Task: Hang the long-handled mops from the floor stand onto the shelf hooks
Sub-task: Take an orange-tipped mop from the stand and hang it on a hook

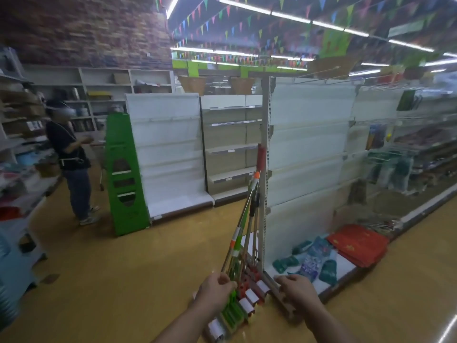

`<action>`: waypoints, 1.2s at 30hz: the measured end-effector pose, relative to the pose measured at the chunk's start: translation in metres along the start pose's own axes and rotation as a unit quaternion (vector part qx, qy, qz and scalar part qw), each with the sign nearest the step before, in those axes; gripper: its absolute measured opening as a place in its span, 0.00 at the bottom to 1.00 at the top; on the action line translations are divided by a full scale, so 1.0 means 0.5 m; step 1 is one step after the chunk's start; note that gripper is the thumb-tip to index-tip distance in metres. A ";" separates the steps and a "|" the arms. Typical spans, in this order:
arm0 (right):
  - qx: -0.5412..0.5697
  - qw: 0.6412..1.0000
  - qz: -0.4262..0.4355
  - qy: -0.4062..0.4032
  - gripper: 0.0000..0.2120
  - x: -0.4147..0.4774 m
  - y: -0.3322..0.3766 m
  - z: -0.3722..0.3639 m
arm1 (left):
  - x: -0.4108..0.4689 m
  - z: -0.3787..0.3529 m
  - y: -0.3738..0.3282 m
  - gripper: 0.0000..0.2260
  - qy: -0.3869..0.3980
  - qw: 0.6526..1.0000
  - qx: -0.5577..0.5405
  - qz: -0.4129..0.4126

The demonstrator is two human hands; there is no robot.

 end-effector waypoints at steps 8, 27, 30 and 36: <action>0.045 0.998 -0.010 -0.049 0.14 0.213 0.145 -0.088 | 0.294 0.057 -0.063 0.10 0.018 0.999 -0.020 -0.034; 0.066 0.996 -0.031 -0.056 0.09 0.696 0.346 -0.222 | 0.790 0.110 -0.170 0.08 0.038 0.998 0.008 -0.053; 0.087 0.995 -0.032 -0.045 0.10 0.800 0.378 -0.208 | 0.875 0.092 -0.202 0.08 0.029 0.998 0.011 -0.046; 0.109 0.993 -0.030 -0.030 0.09 0.985 0.447 -0.156 | 1.032 0.042 -0.284 0.12 0.012 1.000 0.004 -0.023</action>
Point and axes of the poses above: each hand's wrist, its own x-axis towards the middle knuckle, its own z-axis out of the back of the hand, y = z × x, the point moved 2 cm from there along x, towards the middle knuckle, and after that the axes turned 1 degree about -x, right-handed, at the moved point
